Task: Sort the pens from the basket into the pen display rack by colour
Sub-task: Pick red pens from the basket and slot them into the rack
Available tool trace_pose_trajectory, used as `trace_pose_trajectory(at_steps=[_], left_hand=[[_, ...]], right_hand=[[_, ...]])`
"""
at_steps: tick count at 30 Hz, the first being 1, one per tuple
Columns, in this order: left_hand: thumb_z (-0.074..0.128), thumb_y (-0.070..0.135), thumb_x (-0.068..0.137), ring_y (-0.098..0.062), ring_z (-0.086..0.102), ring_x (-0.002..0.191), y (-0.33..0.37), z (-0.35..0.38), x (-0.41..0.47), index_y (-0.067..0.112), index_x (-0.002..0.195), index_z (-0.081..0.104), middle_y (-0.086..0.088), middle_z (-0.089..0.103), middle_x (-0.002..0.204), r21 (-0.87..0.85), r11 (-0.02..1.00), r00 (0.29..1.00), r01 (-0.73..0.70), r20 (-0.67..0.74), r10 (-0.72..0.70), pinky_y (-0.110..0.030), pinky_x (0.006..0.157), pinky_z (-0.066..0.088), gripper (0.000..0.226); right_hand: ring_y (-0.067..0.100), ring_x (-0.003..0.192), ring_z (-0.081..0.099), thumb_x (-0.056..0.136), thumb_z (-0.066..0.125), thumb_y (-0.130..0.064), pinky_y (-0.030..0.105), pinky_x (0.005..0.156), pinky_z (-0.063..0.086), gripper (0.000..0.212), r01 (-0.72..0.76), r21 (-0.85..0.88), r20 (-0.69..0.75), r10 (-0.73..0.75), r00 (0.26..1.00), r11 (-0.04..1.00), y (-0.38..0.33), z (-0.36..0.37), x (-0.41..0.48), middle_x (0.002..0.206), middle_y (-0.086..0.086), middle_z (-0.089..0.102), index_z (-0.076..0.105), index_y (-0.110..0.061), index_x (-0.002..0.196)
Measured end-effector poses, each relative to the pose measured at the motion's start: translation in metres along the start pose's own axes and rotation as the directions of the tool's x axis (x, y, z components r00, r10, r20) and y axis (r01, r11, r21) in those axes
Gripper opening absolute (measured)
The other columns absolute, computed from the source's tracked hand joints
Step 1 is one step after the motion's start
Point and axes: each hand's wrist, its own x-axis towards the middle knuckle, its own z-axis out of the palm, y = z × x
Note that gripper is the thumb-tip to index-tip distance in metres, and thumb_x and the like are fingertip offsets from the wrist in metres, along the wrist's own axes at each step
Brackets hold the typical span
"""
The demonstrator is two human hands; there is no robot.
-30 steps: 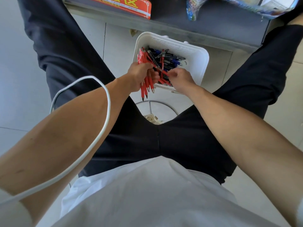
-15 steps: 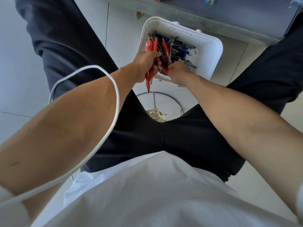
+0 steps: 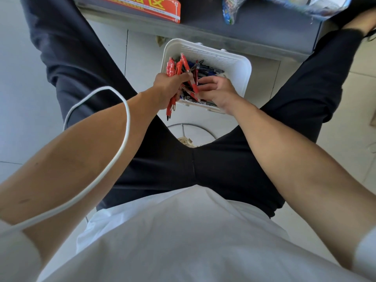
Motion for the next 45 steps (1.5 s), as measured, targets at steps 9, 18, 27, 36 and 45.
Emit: trace_pose_trajectory(at_steps=[9,18,27,36,45], left_hand=[[0.066,0.019,0.087,-0.019,0.054,0.055,-0.003,0.001,0.003,0.01,0.081,0.059,-0.004,0.055,0.063,-0.069,0.998,0.999,0.013,-0.042,-0.016,-0.03,0.058,0.053,0.012],[0.054,0.006,0.096,-0.021,0.061,0.052,0.0,0.003,0.013,0.004,0.085,0.058,-0.007,0.059,0.061,-0.152,0.988,0.999,0.002,-0.052,-0.01,-0.037,0.066,0.06,0.013],[0.055,0.008,0.095,-0.017,0.053,0.05,0.002,-0.003,0.022,0.004,0.088,0.055,-0.006,0.053,0.062,-0.115,0.993,0.999,0.007,-0.051,-0.013,-0.03,0.056,0.053,0.008],[0.057,0.01,0.095,-0.017,0.054,0.052,0.001,-0.003,0.021,0.006,0.087,0.057,-0.004,0.054,0.062,-0.112,0.993,0.998,0.041,-0.038,-0.046,-0.03,0.057,0.054,0.01],[0.061,0.011,0.094,-0.015,0.048,0.046,0.003,0.001,0.014,0.008,0.083,0.056,-0.004,0.05,0.061,-0.083,0.996,0.999,0.018,-0.044,-0.022,-0.028,0.051,0.047,0.013]], right_hand=[[0.017,0.099,0.072,0.086,0.078,-0.01,0.029,0.086,0.053,0.031,-0.084,0.194,0.089,0.067,0.994,0.977,-0.002,0.011,0.001,0.103,0.003,0.076,0.069,-0.02,0.114],[0.012,0.106,0.057,0.102,0.051,-0.019,0.019,0.078,0.047,0.032,-0.18,-0.432,-0.06,0.171,0.983,0.884,0.016,0.023,0.036,0.123,-0.006,0.063,0.066,-0.025,0.129],[0.027,0.135,0.036,0.097,0.041,-0.023,0.036,0.112,0.038,0.039,-0.144,-0.686,0.076,0.267,0.961,0.713,0.016,0.046,0.059,0.141,0.009,0.049,0.059,-0.028,0.131],[0.033,0.136,0.028,0.09,0.049,-0.056,0.041,0.112,0.032,0.073,-0.166,-0.857,-0.016,0.298,0.954,0.487,0.013,0.044,0.061,0.154,0.005,0.023,0.036,-0.021,0.153],[0.008,0.096,0.065,0.089,0.067,0.001,0.007,0.07,0.047,0.029,-0.131,-0.225,-0.215,0.082,0.973,0.966,0.005,0.019,0.032,0.105,-0.006,0.071,0.077,-0.019,0.106]])
